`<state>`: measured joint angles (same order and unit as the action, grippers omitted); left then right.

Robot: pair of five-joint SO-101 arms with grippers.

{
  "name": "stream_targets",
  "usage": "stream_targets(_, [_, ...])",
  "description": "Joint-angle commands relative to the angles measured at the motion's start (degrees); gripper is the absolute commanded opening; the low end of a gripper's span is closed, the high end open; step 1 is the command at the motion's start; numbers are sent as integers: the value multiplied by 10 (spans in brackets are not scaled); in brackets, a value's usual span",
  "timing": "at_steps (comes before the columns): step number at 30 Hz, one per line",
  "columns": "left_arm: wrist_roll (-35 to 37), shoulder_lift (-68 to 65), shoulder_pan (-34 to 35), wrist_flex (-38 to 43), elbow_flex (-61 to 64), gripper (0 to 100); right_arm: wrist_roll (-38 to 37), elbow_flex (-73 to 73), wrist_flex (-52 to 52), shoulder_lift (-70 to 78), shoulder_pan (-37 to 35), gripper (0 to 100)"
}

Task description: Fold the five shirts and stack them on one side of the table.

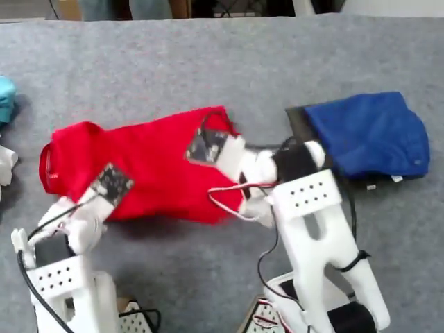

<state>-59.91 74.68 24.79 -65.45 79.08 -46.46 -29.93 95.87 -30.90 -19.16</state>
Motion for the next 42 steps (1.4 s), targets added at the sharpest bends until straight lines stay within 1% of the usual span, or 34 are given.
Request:
stream_targets(1, [-59,31,26,-46,15,29,-37,-50,9,-16,4,15])
stream_targets(4, [-77,51,43,-69,27,29,-69,-79,9,-16,33,18])
stream_targets(6, [-76,61,54,-72,32,29,-98,-95,8,-16,59,20])
stream_targets(8, [-73,68,65,-72,32,30,-120,-106,8,-16,84,56])
stream_targets(10, [-71,72,73,-71,25,30,-124,-109,11,-16,99,145])
stream_targets(12, [-70,76,87,-71,7,39,-126,-107,15,-18,105,260])
stream_targets(14, [-49,78,107,-69,-16,81,-138,-109,26,-32,103,354])
stream_targets(15, [-33,79,116,-69,-31,103,-147,-109,30,-44,103,386])
stream_targets(17, [-1,79,127,-70,-51,130,-156,-109,34,-73,105,414])
stream_targets(20, [25,79,129,-72,-52,126,-157,-116,39,-126,98,396])
stream_targets(26, [26,79,133,-69,7,123,-155,-221,39,-233,-3,309])
stream_targets(31, [36,79,132,-67,21,123,-158,-220,40,-257,-11,269])
stream_targets(33, [60,79,128,-41,34,123,-176,-226,36,-243,-13,271])
stream_targets(35, [99,79,128,8,56,123,-202,-241,26,-223,-25,272])
stream_targets(39, [202,79,127,133,114,123,-219,-247,4,-185,-68,272])
stream_targets(41, [256,79,127,171,130,123,-228,-269,-25,-177,-88,272])
stream_targets(42, [270,79,131,179,131,123,-235,-287,-40,-176,-99,272])
